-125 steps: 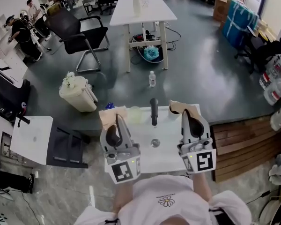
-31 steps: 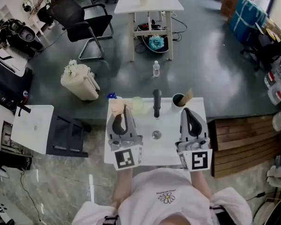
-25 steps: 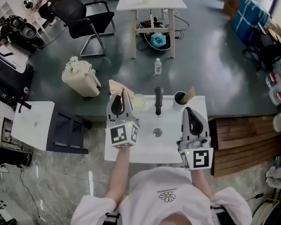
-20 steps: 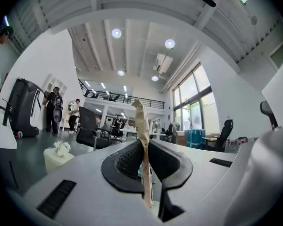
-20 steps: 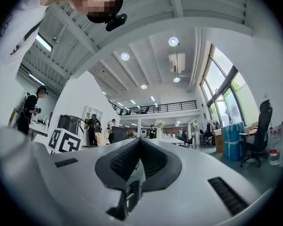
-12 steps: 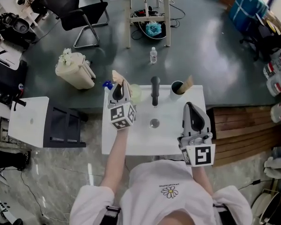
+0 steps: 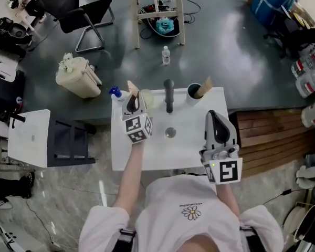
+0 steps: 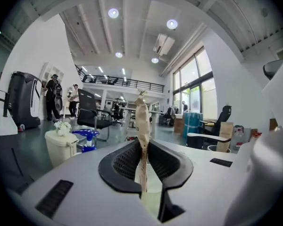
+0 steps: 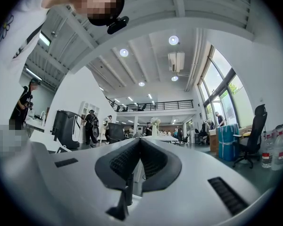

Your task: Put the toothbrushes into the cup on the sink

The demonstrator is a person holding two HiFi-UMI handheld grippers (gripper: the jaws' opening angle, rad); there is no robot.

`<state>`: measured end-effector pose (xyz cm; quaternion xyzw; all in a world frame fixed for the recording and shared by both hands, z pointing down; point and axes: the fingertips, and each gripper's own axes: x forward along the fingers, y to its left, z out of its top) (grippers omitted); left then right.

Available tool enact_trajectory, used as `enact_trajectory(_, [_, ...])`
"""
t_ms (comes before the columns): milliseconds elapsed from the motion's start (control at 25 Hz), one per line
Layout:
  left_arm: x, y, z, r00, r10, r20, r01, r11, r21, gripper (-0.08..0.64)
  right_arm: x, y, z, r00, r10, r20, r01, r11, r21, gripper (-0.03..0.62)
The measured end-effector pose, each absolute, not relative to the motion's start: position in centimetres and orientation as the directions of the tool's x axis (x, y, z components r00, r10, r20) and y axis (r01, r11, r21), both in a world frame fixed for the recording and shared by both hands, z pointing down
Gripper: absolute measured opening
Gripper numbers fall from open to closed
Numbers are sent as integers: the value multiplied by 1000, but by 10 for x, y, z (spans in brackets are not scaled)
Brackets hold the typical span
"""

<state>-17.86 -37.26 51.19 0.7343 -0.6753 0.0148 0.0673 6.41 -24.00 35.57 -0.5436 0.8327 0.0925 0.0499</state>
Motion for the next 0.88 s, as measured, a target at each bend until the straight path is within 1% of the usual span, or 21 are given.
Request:
enact_trajectory(80, [-178, -372, 516, 82, -989, 122, -994, -73, 81, 48, 65, -239, 356, -403, -897, -183, -915, 390, 105, 12])
enact_trajectory(240, [-177, -371, 513, 81, -990, 116, -994, -71, 86, 111, 70, -238, 354, -394, -900, -186, -919, 381, 102, 12])
enact_trajectory(360, [-179, -370, 498, 71, -994, 80, -995, -65, 77, 127, 71, -238, 353, -393, -900, -190, -919, 380, 101, 12])
enact_trajectory(520, [-181, -363, 459, 45, -999, -23, -998, -46, 43, 130, 73, -238, 352, -393, -899, -196, -920, 379, 103, 12])
enact_trajectory(760, [-176, -336, 390, 47, -980, -192, -999, -44, -22, 130, 73, -240, 350, -397, -894, -206, -918, 384, 102, 12])
enact_trajectory(880, [-167, -310, 353, 53, -960, -275, -998, -55, 0, 129, 71, -240, 348, -403, -890, -215, -915, 390, 100, 12])
